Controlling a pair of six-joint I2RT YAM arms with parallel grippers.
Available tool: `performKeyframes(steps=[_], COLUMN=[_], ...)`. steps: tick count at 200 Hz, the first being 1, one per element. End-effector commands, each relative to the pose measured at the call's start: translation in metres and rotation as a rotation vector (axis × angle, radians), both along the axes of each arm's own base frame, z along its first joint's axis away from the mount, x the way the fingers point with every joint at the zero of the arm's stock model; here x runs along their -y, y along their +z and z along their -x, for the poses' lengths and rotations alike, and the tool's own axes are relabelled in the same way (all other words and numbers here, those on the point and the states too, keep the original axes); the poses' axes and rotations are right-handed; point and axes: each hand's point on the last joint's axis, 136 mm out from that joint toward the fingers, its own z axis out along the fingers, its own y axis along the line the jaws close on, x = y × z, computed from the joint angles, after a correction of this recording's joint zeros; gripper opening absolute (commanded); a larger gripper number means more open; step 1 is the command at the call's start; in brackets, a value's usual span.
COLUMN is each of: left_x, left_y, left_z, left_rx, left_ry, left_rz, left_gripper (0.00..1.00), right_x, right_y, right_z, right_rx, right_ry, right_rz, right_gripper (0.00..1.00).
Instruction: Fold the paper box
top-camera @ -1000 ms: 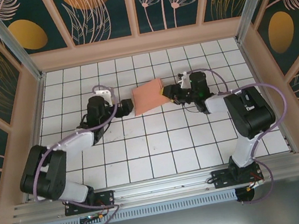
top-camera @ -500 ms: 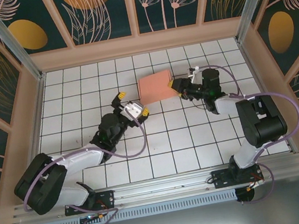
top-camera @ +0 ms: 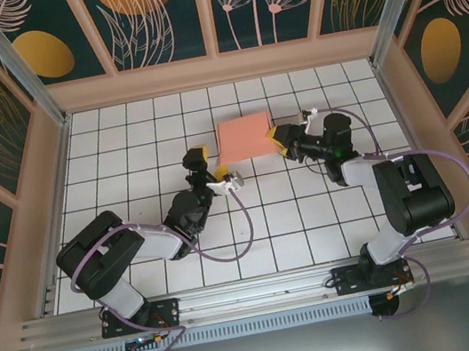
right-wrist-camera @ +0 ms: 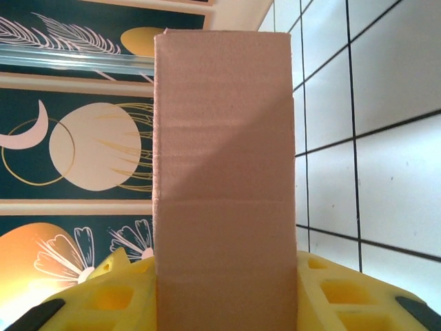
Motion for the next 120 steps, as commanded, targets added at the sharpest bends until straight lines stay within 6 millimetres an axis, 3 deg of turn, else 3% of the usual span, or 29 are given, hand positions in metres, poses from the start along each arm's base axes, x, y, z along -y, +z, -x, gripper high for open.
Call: performKeyframes(steps=[1,16,20,56,72,120], left_x=[-0.001,-0.002,0.0,0.007,0.014,0.021], left_y=[0.014,0.02,0.01,0.011,0.0,-0.002], left_z=[-0.002,-0.001,-0.003,0.008,0.012,0.006], left_rx=[0.079,0.1,0.086,0.098,0.072,0.085], left_ry=[0.036,0.041,0.04,-0.02,-0.049,-0.025], left_rz=[-0.006,0.017,-0.003,-0.014,-0.049,-0.07], left_gripper=[0.99,0.97,0.96,0.95,0.95,0.91], right_x=[-0.003,-0.004,-0.004,0.004,0.006,0.001], right_y=[0.025,0.025,0.025,0.029,0.037,0.05], right_z=[0.012,0.017,0.018,0.02,0.019,0.029], right_rx=[0.04,0.023,0.021,0.051,0.068,0.055], right_ry=[0.035,0.048,0.052,0.001,-0.009,0.034], right_rz=[-0.067,-0.078,-0.08,-0.052,-0.06,-0.096], right_gripper=[0.39,0.39,0.38,0.39,0.38,0.37])
